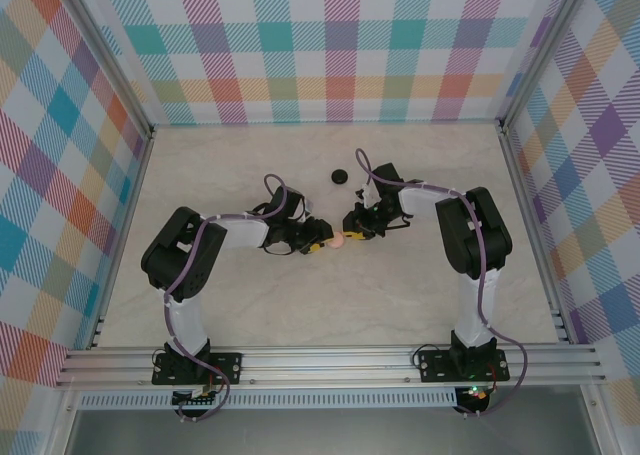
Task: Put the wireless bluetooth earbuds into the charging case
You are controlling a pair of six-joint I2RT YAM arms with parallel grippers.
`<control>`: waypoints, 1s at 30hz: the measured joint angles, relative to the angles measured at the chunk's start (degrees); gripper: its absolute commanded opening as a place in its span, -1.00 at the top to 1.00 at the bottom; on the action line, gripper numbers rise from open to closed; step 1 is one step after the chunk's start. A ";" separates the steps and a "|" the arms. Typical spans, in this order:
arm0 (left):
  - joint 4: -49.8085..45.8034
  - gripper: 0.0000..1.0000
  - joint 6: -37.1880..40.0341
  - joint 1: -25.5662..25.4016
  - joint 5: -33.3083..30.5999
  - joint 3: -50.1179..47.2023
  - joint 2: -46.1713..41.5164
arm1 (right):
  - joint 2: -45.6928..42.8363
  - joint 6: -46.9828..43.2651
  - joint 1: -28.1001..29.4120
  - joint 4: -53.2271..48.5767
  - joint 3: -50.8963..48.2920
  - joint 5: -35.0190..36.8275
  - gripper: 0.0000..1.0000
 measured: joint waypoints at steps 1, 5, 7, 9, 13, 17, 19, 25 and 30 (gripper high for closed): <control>-0.02 0.15 0.00 0.00 -0.02 0.00 0.00 | -0.02 0.00 0.00 0.00 0.00 0.17 0.51; -0.04 0.18 0.00 0.00 -0.13 0.00 0.00 | -0.46 -0.02 0.00 -0.02 -0.02 0.37 0.51; -0.07 0.18 0.00 0.00 -0.15 0.00 0.00 | -1.05 -0.02 0.00 0.02 -0.09 0.31 0.51; -0.09 0.18 0.00 0.00 -0.17 0.00 0.00 | -1.73 -0.02 0.00 0.22 -0.17 0.28 0.50; -0.09 0.18 0.00 0.00 -0.24 0.00 0.00 | -2.56 -0.02 0.17 0.28 -0.17 0.02 0.50; -0.11 0.18 0.00 0.00 -0.22 0.00 0.00 | -2.56 -0.02 0.39 0.28 -0.17 -0.35 0.50; -0.11 0.18 0.00 0.00 -0.20 0.00 0.00 | -2.56 -0.02 0.61 0.28 -0.17 -0.61 0.50; -0.13 0.19 0.00 0.00 -0.15 0.02 0.02 | -2.38 -0.02 1.14 0.33 -0.17 -0.83 0.50; 0.17 0.20 -0.24 -0.04 0.09 0.26 0.37 | -1.62 0.00 1.44 0.35 -0.17 -0.76 0.51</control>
